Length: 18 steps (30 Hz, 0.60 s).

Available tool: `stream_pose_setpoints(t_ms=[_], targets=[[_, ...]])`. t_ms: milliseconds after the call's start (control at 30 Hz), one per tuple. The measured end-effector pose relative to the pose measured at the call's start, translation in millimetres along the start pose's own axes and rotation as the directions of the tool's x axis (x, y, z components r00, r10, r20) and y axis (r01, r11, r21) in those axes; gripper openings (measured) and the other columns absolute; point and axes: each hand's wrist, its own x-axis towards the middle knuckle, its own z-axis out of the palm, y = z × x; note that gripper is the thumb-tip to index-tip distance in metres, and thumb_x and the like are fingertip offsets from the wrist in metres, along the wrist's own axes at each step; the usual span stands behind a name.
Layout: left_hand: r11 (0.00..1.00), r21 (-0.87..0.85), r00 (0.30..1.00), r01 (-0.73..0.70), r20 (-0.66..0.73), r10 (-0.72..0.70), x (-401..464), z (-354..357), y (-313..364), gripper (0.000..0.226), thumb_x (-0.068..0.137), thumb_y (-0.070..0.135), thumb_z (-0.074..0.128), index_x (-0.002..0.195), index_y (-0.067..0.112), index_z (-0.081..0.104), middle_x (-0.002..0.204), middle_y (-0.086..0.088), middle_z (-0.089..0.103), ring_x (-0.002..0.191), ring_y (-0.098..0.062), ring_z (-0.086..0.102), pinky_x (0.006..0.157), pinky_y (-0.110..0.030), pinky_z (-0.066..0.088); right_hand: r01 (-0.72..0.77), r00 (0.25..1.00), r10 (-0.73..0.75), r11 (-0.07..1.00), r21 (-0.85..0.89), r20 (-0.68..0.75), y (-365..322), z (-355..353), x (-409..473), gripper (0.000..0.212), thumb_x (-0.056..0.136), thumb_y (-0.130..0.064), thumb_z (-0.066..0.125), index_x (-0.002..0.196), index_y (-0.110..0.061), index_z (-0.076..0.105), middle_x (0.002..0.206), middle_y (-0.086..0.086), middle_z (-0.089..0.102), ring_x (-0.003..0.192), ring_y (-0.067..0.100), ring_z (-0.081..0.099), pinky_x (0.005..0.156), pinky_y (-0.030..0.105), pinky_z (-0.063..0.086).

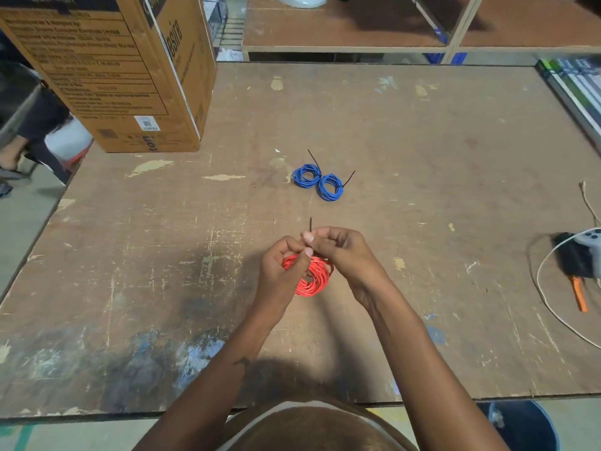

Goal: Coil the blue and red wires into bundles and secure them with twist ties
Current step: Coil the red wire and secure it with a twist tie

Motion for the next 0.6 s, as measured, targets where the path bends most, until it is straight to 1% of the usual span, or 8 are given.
stream_pose_setpoints(t_ms=[100, 200, 267, 333, 400, 433, 533, 600], targets=[[1.0, 0.017, 1.0, 0.012, 0.003, -0.012, 1, 0, -3, 0.021, 0.089, 0.029, 0.073, 0.08, 0.015, 0.059, 0.077, -0.016, 0.062, 0.074, -0.022, 0.059, 0.07, -0.037, 0.048, 0.095, 0.991, -0.097, 0.995, -0.03, -0.097, 10, 3, -1, 0.009, 0.097, -0.017, 0.081, 0.091, -0.015, 0.075, 0.084, 0.019, 0.076, 0.074, 0.024, 0.069, 0.072, 0.035, 0.055], [1.0, -0.018, 0.999, 0.018, 0.03, -0.018, 2, 5, 1, 0.029, 0.09, 0.009, 0.065, 0.073, 0.02, 0.044, 0.068, -0.006, 0.041, 0.064, -0.013, 0.04, 0.06, -0.027, 0.037, 0.21, 0.951, -0.255, 0.949, -0.236, -0.176, 15, 11, 2, 0.019, 0.094, -0.026, 0.078, 0.08, -0.031, 0.066, 0.084, 0.011, 0.078, 0.079, 0.033, 0.075, 0.078, 0.049, 0.06], [1.0, -0.017, 0.998, 0.002, 0.062, -0.001, 5, 7, 4, 0.033, 0.087, 0.0, 0.058, 0.071, 0.017, 0.036, 0.068, -0.01, 0.03, 0.062, -0.009, 0.031, 0.058, -0.021, 0.032, 0.231, 0.936, -0.286, 0.939, -0.254, -0.205, 16, 16, 3, 0.022, 0.094, -0.027, 0.075, 0.077, -0.033, 0.062, 0.086, 0.007, 0.078, 0.08, 0.033, 0.074, 0.078, 0.052, 0.06], [1.0, -0.019, 0.997, 0.011, 0.078, -0.01, 7, 5, 6, 0.031, 0.085, -0.001, 0.057, 0.071, 0.012, 0.033, 0.069, -0.016, 0.027, 0.063, -0.012, 0.029, 0.057, -0.022, 0.03, 0.228, 0.936, -0.276, 0.948, -0.221, -0.218, 19, 19, 6, 0.021, 0.092, -0.029, 0.075, 0.076, -0.034, 0.062, 0.081, 0.003, 0.076, 0.074, 0.025, 0.071, 0.078, 0.053, 0.059], [0.999, -0.016, 0.996, 0.037, 0.084, -0.036, 9, 0, 5, 0.03, 0.086, 0.002, 0.059, 0.072, 0.012, 0.034, 0.068, -0.013, 0.031, 0.06, -0.011, 0.032, 0.056, -0.023, 0.031, 0.217, 0.944, -0.254, 0.959, -0.18, -0.212, 22, 20, 11, 0.02, 0.092, -0.031, 0.076, 0.076, -0.035, 0.065, 0.076, -0.002, 0.074, 0.07, 0.017, 0.068, 0.075, 0.05, 0.057], [0.999, -0.009, 0.995, 0.053, 0.085, -0.052, 11, -3, 4, 0.029, 0.087, 0.005, 0.061, 0.073, 0.014, 0.037, 0.068, -0.011, 0.035, 0.057, -0.009, 0.034, 0.055, -0.022, 0.033, 0.211, 0.948, -0.241, 0.965, -0.156, -0.207, 22, 19, 12, 0.019, 0.095, -0.028, 0.077, 0.079, -0.033, 0.067, 0.077, -0.001, 0.075, 0.069, 0.015, 0.068, 0.072, 0.045, 0.057], [0.993, -0.045, 0.991, 0.108, 0.082, -0.104, 16, -6, 6, 0.026, 0.086, 0.018, 0.07, 0.071, 0.02, 0.049, 0.066, -0.008, 0.045, 0.051, -0.004, 0.041, 0.051, -0.02, 0.038, 0.172, 0.974, -0.185, 0.979, -0.106, -0.131, 18, 11, 18, 0.011, 0.102, -0.022, 0.076, 0.094, -0.015, 0.073, 0.084, 0.006, 0.08, 0.068, 0.011, 0.07, 0.068, 0.029, 0.053], [0.98, -0.096, 0.985, 0.172, 0.044, -0.168, 21, -4, 8, 0.025, 0.08, 0.029, 0.073, 0.069, 0.022, 0.052, 0.062, -0.006, 0.046, 0.049, -0.006, 0.039, 0.053, -0.026, 0.035, 0.146, 0.987, -0.155, 0.979, -0.145, -0.048, 15, 1, 20, 0.014, 0.105, -0.026, 0.072, 0.101, -0.012, 0.075, 0.091, 0.012, 0.081, 0.074, 0.013, 0.071, 0.07, 0.029, 0.053]])
